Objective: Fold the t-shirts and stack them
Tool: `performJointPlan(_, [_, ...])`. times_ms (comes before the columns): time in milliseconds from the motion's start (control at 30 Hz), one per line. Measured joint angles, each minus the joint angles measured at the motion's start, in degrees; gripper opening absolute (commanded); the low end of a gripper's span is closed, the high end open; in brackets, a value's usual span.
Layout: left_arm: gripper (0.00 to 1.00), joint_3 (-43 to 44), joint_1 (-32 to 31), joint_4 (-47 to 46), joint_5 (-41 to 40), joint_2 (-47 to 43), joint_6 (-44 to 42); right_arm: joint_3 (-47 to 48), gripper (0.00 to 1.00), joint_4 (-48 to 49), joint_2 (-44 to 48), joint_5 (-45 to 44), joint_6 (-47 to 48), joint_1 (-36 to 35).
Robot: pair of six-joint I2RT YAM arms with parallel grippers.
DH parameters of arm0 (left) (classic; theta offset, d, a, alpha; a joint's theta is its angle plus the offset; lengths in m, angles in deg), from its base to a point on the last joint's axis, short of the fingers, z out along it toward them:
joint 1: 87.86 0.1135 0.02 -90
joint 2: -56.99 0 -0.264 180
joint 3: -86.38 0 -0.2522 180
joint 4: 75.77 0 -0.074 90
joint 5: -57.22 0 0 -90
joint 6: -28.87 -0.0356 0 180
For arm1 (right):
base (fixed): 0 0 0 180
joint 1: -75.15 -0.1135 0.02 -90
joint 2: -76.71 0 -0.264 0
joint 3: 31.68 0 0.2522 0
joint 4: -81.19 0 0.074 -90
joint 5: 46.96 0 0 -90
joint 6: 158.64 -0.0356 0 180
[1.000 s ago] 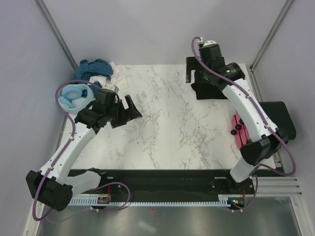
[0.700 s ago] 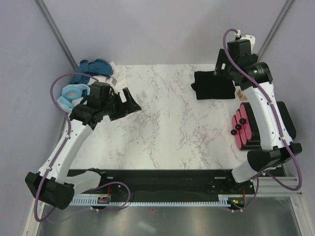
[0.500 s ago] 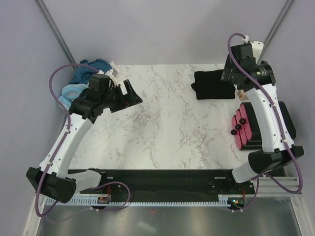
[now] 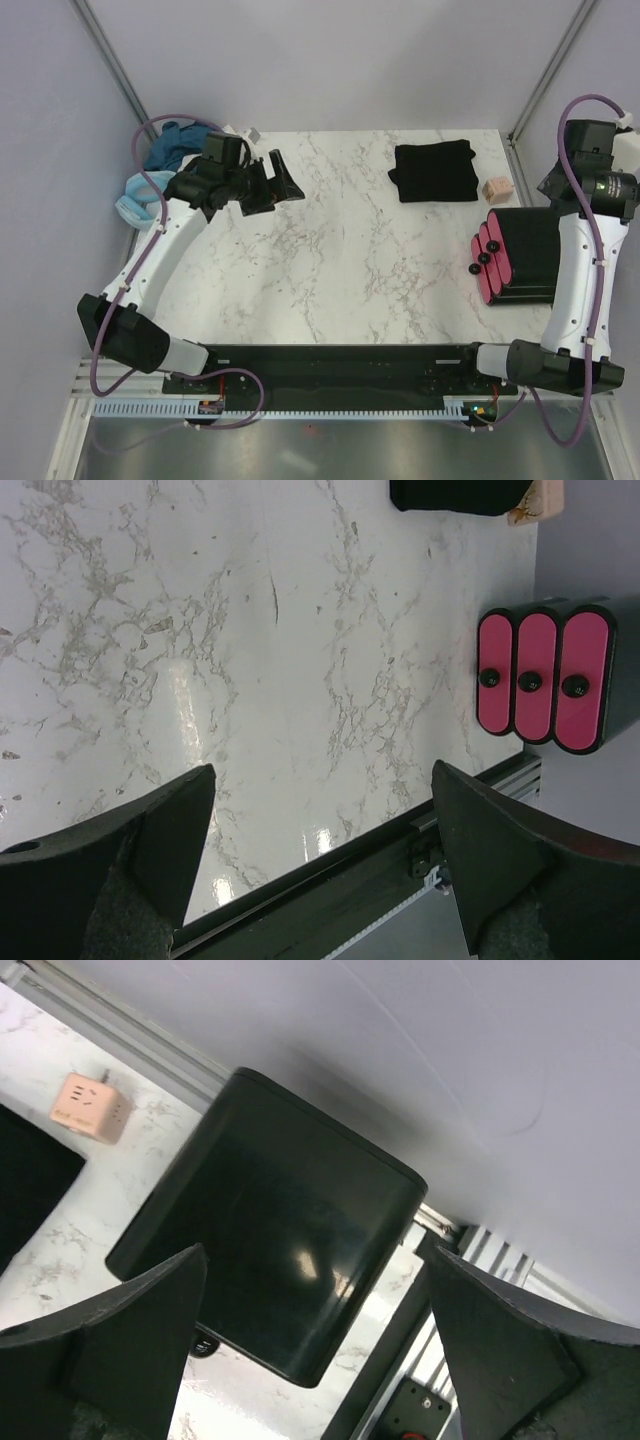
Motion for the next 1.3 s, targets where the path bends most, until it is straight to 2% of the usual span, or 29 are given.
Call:
performJointPlan(267, [0.96, 2.97, -0.96, -0.20, 0.59, 0.44, 0.00, -9.14, 0.95, 0.07, 0.79, 3.32, -3.82, 8.55])
performJointPlan(433, [0.96, 4.55, -4.04, -0.17, 0.68, 2.73, 0.00, -13.20, 0.94, 0.74, 0.24, 3.28, -5.20, 10.86])
performJointPlan(533, [0.96, 5.40, -5.16, -0.20, 0.94, 4.66, 0.09, -13.07, 0.88, 1.84, -1.53, 3.17, -5.57, 11.65])
performJointPlan(1000, [0.96, 2.34, -5.51, -0.09, 1.64, 2.71, 0.22, -8.39, 0.88, 4.70, -13.33, 5.20, -5.95, 18.36])
performJointPlan(1300, [0.96, 0.11, -5.51, -0.17, 1.64, -0.20, 0.20, -11.89, 0.88, 9.03, -13.77, 4.33, -5.68, 20.74])
